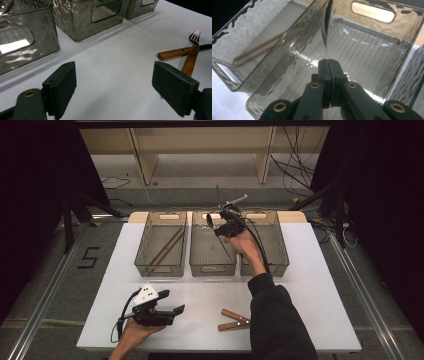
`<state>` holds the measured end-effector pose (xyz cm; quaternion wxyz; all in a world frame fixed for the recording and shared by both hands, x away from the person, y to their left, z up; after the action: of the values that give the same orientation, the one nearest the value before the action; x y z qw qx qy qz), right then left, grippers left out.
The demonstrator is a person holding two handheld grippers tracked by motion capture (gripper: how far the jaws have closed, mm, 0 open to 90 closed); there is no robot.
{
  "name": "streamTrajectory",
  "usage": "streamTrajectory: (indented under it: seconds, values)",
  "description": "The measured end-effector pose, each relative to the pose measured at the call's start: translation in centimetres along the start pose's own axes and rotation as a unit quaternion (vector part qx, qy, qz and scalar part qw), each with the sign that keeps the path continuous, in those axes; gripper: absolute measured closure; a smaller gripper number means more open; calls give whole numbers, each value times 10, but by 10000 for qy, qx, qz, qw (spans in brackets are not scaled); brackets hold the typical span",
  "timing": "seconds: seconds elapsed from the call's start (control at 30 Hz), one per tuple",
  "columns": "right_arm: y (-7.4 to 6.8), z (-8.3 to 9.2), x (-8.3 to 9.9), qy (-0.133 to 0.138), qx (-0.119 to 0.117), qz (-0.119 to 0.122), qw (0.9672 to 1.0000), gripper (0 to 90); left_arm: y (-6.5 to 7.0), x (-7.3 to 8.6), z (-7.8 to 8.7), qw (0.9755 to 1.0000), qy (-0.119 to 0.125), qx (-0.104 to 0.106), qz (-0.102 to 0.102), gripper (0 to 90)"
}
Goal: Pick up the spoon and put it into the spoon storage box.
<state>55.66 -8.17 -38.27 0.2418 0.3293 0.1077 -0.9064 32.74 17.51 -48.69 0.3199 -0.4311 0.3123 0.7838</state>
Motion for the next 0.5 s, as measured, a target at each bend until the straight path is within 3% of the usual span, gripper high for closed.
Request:
streamTrajectory:
  seconds: [0.4,0.5]
  values:
    - [-4,-9,3,-41,49,30,10000,891,0,0,0,10000,-11,-7,-14,193]
    - [-4,-9,3,-42,-1,-33,10000,790,0,0,0,10000,-7,-9,-13,193]
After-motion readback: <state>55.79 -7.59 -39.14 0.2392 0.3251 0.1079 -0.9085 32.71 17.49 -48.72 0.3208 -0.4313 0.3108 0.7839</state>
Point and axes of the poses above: each handheld gripper's, and its own axes: z roughly backward along the jaws, x roughly out of its underside, y roughly to its right, the point moved 1 cm from there along -z, roughly forward along the jaws, and after that the axes turned 10 degrees about x, right-handed, at the moved point
